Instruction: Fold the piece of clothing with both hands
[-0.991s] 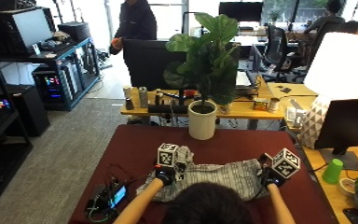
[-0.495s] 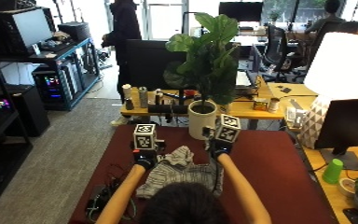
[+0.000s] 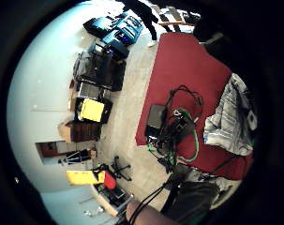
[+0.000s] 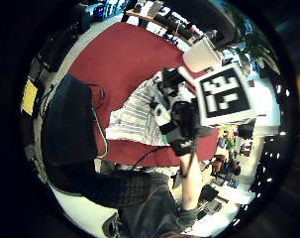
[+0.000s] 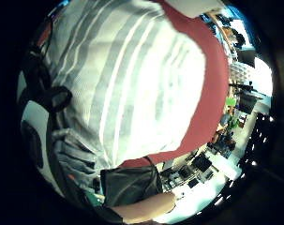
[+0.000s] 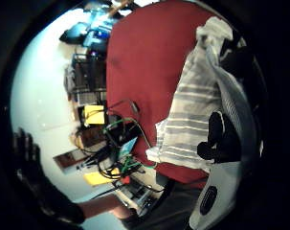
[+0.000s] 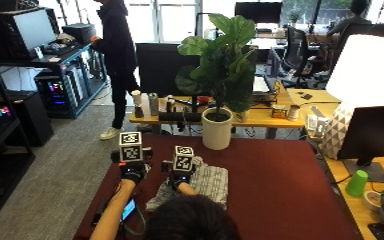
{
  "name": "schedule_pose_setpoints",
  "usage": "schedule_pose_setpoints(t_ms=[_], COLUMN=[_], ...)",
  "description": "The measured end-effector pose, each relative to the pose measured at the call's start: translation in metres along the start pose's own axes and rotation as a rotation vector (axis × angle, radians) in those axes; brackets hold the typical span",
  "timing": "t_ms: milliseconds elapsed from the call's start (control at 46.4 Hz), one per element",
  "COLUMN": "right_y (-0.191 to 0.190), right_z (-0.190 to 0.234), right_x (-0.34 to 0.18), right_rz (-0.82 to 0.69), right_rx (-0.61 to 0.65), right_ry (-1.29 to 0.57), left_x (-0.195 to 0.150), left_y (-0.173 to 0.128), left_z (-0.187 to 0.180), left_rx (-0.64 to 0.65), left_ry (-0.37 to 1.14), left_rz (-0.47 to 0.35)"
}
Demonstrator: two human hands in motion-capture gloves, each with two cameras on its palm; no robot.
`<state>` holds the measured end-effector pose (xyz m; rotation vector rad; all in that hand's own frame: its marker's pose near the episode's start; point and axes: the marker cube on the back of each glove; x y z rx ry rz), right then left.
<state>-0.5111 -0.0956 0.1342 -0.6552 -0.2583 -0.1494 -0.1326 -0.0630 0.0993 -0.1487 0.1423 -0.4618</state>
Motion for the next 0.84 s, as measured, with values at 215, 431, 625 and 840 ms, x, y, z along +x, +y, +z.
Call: schedule_pose_setpoints(t_ms=[215,431,625,840], right_y=[-0.015,0.000,-0.026,0.027], right_z=[0.042,-0.016,-0.062,-0.107], right_x=[-0.030,-0.014,0.036,0.055], right_rz=[-0.117,-0.212,-0.186,-0.217], right_rx=[-0.036,0.104,0.220,0.263], right_ry=[-0.183,-0.424,-0.284,-0.246], left_x=[-0.015,-0.006,0.009,0.020], left_y=[0.003,0.004,0.010,0.007], left_z=[0.007,0.003,-0.012,-0.018], left_rx=[-0.028,-0.036,-0.039,-0.032], left_ry=[0.005,0.000,-0.031,-0.034], left_rz=[-0.025,-0.018,-0.012,0.006])
